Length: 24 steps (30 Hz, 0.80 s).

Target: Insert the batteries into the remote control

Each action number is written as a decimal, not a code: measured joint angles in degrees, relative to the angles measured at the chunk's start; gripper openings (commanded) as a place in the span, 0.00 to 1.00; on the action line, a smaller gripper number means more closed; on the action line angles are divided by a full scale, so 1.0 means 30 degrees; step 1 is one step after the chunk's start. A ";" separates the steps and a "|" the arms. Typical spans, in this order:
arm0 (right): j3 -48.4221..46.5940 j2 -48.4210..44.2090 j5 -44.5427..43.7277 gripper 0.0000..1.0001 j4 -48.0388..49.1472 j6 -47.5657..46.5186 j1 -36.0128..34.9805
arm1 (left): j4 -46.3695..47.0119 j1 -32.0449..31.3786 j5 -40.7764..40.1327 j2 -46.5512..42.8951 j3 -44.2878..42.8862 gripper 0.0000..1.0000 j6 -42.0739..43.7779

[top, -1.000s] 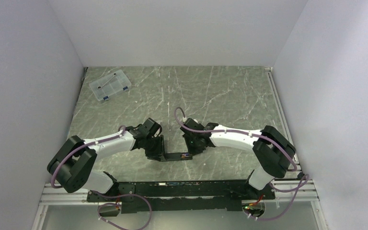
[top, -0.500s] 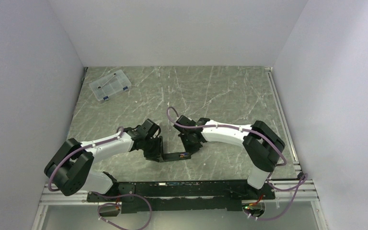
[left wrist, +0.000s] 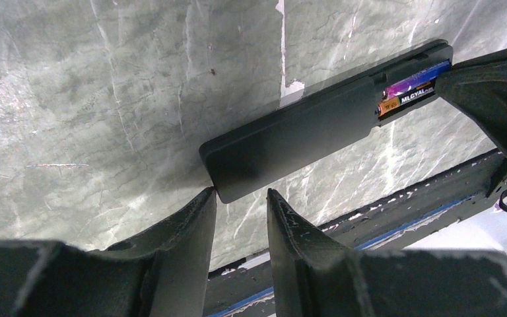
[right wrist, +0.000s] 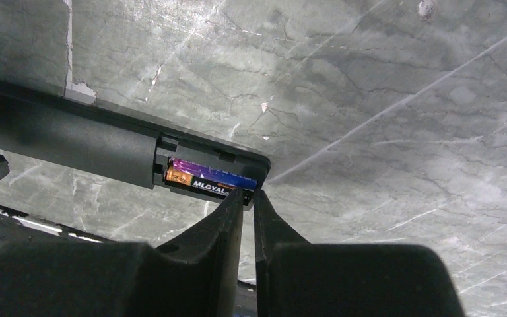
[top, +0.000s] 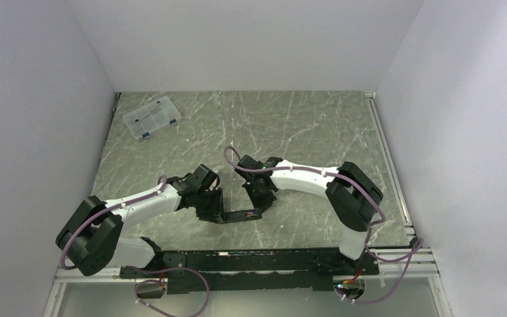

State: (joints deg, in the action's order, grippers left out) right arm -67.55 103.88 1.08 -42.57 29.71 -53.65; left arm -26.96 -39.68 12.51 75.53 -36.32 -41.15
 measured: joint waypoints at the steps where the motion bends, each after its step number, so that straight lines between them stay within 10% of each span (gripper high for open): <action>1: -0.0080 0.0044 -0.0066 0.19 -0.0080 -0.0007 -0.0044 | -0.0007 0.0000 0.0000 0.0007 0.0000 0.39 0.0000; 24: -0.0233 -0.0437 -0.1727 0.29 -0.0372 0.0095 -0.0386 | -0.0262 0.0000 -0.0131 0.0000 -0.0007 0.39 0.0015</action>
State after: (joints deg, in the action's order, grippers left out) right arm -68.25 102.56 -4.10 -43.68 30.00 -54.81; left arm -27.75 -39.68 12.12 75.53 -36.34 -41.10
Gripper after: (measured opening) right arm 0.290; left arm 0.391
